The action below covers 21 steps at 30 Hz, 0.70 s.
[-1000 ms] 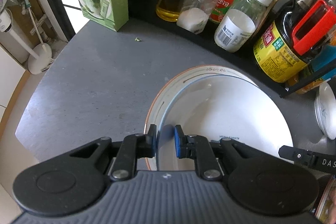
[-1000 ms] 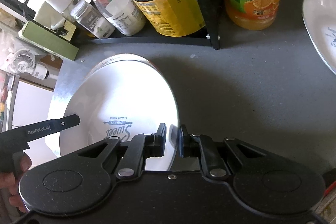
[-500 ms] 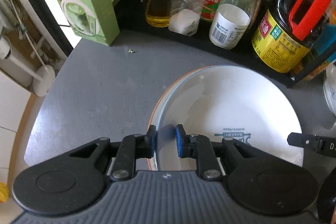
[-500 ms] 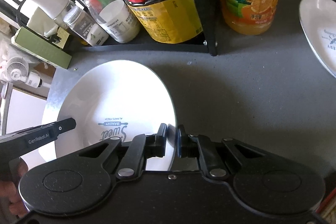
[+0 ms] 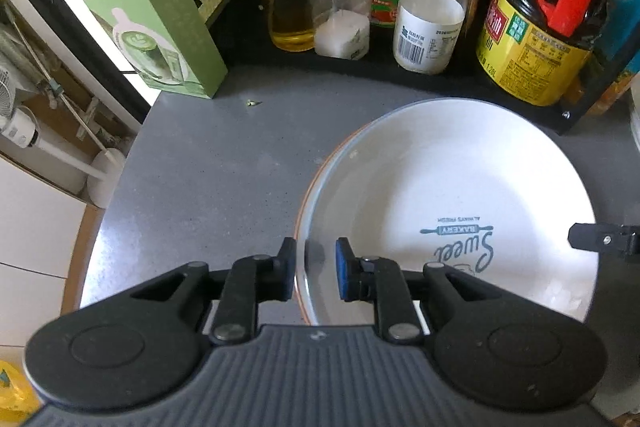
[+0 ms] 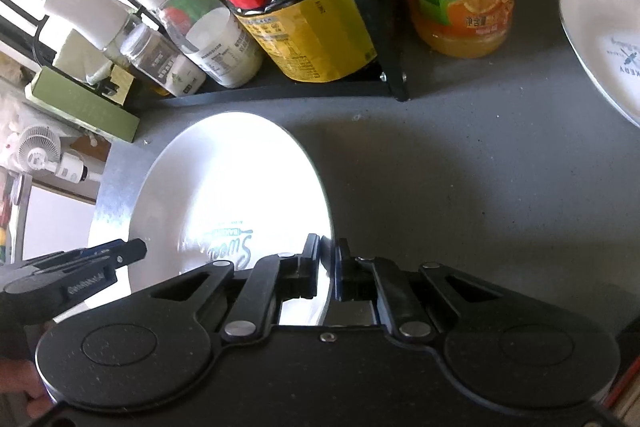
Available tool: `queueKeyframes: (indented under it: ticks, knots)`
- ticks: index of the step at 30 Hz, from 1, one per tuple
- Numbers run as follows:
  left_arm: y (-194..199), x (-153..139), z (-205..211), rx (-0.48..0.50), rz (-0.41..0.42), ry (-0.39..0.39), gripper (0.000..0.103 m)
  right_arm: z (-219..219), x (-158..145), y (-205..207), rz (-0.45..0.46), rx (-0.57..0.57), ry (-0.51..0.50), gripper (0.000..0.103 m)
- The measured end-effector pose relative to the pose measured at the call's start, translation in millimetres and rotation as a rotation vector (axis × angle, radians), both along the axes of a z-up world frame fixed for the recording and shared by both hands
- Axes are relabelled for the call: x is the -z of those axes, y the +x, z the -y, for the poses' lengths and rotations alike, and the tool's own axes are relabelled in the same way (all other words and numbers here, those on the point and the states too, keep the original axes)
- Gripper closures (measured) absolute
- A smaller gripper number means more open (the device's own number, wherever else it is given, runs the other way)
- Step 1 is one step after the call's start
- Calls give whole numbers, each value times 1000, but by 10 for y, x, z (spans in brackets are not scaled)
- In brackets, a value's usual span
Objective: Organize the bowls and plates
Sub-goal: 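Lift the 'Sweet' plate with both grippers onto the gold-rimmed oval plate, then open both grippers to release the 'Sweet' plate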
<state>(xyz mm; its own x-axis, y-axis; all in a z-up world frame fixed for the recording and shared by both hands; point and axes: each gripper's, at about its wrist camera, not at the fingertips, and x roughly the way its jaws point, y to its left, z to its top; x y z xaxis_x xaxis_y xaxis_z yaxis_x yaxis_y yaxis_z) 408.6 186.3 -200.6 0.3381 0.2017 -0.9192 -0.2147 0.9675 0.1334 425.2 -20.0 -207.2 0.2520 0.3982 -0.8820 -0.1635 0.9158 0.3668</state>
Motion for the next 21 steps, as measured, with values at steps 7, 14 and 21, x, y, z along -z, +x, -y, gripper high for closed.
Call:
queueKeyframes:
  ticks: [7,14,21]
  knots:
    - [15,25,-133,-57,-5,-35,83,47,-85,-26,0,7,-7,85]
    - [35,36,-156,-52,-7,-36,81,54,-30,-12,-7,2,-9,85]
    - [68,-140,-73,-34,-8,-14,81,122,-229,-37,22,-5,18,79]
